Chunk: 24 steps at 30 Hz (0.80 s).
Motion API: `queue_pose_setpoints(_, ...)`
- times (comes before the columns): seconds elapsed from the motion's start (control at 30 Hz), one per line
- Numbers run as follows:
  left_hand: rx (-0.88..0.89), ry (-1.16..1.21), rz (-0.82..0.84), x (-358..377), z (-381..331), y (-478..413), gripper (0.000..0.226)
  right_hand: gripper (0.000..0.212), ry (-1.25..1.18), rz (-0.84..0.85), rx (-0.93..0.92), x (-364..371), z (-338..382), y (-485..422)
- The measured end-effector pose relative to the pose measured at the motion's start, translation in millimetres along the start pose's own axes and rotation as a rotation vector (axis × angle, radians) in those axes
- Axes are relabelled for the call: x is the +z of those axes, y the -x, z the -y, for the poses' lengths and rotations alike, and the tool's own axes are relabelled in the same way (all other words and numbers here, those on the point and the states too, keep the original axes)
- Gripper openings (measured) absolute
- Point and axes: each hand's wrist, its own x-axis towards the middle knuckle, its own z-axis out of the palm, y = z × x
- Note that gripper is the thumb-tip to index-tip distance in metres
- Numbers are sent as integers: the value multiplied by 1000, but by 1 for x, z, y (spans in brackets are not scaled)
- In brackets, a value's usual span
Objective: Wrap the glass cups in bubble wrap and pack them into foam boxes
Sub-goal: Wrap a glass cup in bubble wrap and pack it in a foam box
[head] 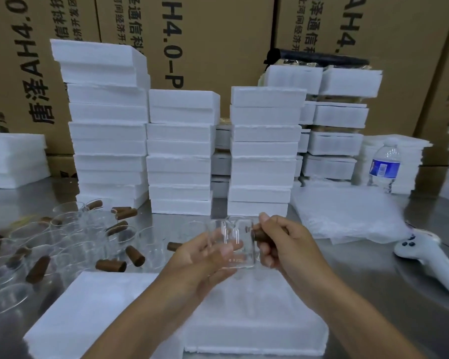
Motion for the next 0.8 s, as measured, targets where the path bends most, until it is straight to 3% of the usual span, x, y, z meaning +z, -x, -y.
queue_pose_setpoints(0.17,36,162,-77,-4,4,-5,47,36,121,37,5,-12,1,-17)
queue_pose_setpoints(0.27,63,233,-123,-9,5,-9,32,26,283,-95,-67,-35,-4,-41)
queue_pose_setpoints(0.37,71,280,-146,-13,5,-12,24,5,644,-332,-203,-67,-22,-67)
queue_pose_setpoints(0.47,75,283,-163,-15,5,-14,25,43,1127,-459,-213,-97,-44,-83)
queue_pose_setpoints(0.57,91,287,-157,-16,5,-16,25,68,1499,-443,5,-119,-63,-90)
queue_pose_setpoints(0.7,99,297,-140,-15,3,-17,23,60,1647,-491,86,-134,-82,-93)
queue_pose_setpoints(0.73,108,296,-122,-14,3,-18,31,56,1649,-526,80,-135,-83,-93)
queue_pose_setpoints(0.8,103,277,-121,-12,2,-17,73,50,1680,-571,51,-135,-83,-95)
